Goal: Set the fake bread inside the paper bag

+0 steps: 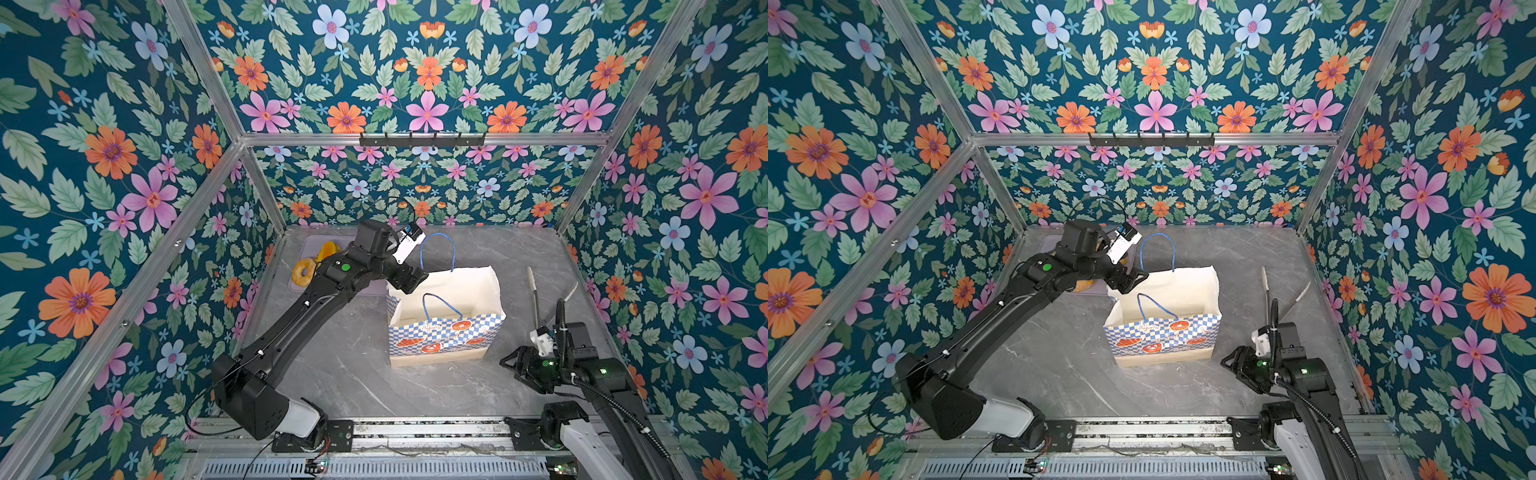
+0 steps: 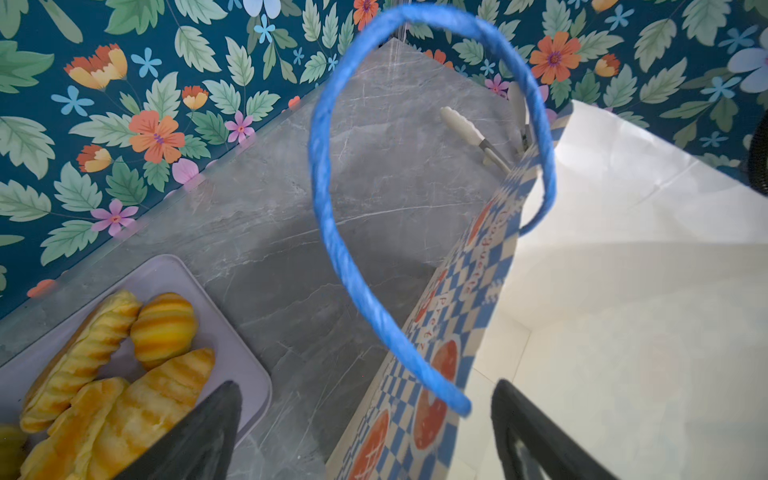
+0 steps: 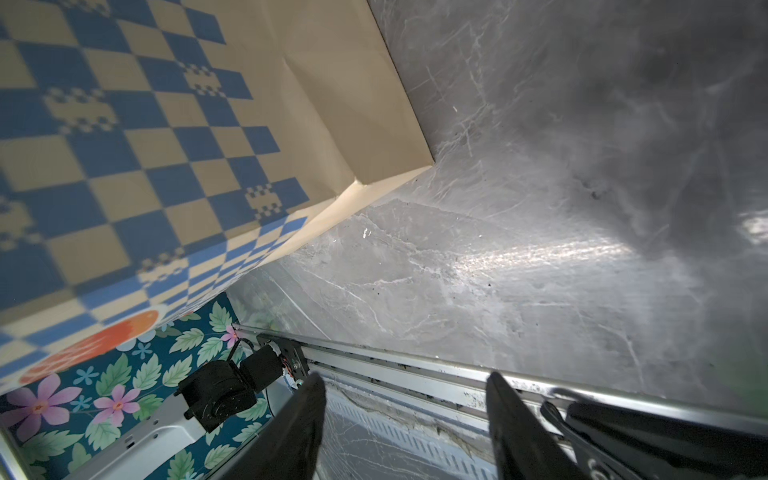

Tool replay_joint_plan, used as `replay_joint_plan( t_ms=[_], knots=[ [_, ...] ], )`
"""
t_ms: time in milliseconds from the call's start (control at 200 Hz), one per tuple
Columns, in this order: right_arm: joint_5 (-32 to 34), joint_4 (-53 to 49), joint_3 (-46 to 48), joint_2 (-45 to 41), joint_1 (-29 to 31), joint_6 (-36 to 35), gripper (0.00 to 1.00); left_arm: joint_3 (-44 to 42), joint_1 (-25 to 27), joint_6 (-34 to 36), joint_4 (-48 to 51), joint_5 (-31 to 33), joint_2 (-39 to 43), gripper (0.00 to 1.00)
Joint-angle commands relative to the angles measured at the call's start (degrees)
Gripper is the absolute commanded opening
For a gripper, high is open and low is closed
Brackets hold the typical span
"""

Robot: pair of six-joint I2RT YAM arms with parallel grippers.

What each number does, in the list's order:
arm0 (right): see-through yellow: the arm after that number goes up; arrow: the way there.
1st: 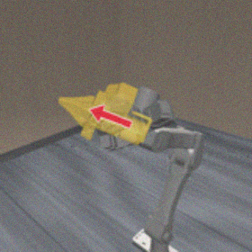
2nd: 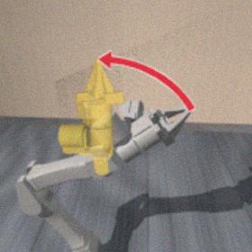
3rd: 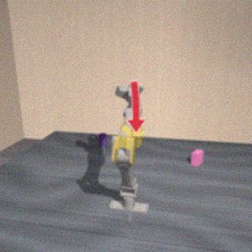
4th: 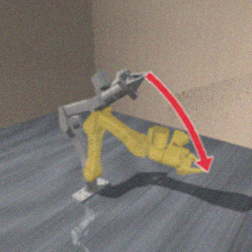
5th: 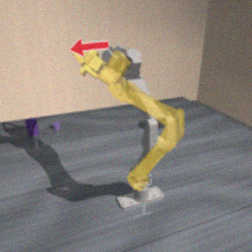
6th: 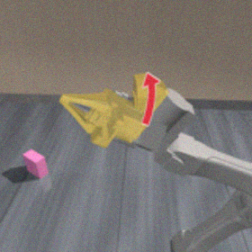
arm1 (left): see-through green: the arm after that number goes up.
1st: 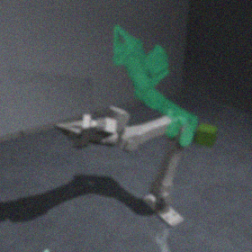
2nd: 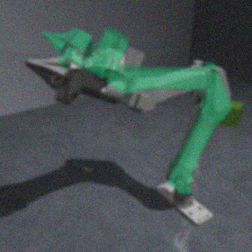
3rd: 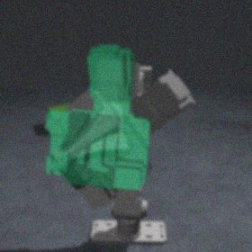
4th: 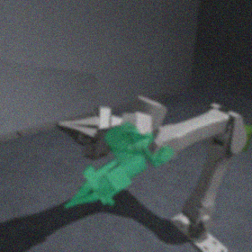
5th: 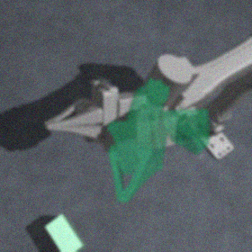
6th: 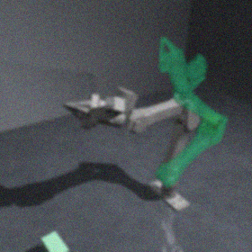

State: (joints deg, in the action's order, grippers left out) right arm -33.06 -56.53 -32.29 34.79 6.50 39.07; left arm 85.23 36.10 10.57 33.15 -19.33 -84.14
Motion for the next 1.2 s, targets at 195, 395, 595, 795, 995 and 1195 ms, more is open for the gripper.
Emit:
replay_joint_plan(
  t_ms=[195,395,595,795,995,1195],
  knots=[
    [-0.3,17.0,5.4,4.5,3.4,7.7,0.55,3.3,2.2,0.6,3.9,0.5,-4.3,0.72],
    [1.1,26.4,7.5,8.6,4.4,11.6,0.5,4.9,2.8,-1.7,7.0,1.2,-5.3,0.35],
    [1.0,31.4,6.7,12.8,4.6,11.9,0.5,3.9,2.8,-5.7,8.5,1.1,-3.4,0.2],
    [3.4,35.1,4.3,18.1,7.7,12.3,0.5,3.4,2.8,-10.7,12.2,2.5,-1.0,0.14],
    [6.9,38.5,-1.6,28.8,14.5,12.3,0.49,3.8,2.8,-17.8,18.3,7.0,1.3,0.12],
    [8.3,40.4,-8.9,39.3,19.3,12.2,0.45,-0.7,2.6,-25.8,19.3,11.2,7.0,0.11]
  ],
)
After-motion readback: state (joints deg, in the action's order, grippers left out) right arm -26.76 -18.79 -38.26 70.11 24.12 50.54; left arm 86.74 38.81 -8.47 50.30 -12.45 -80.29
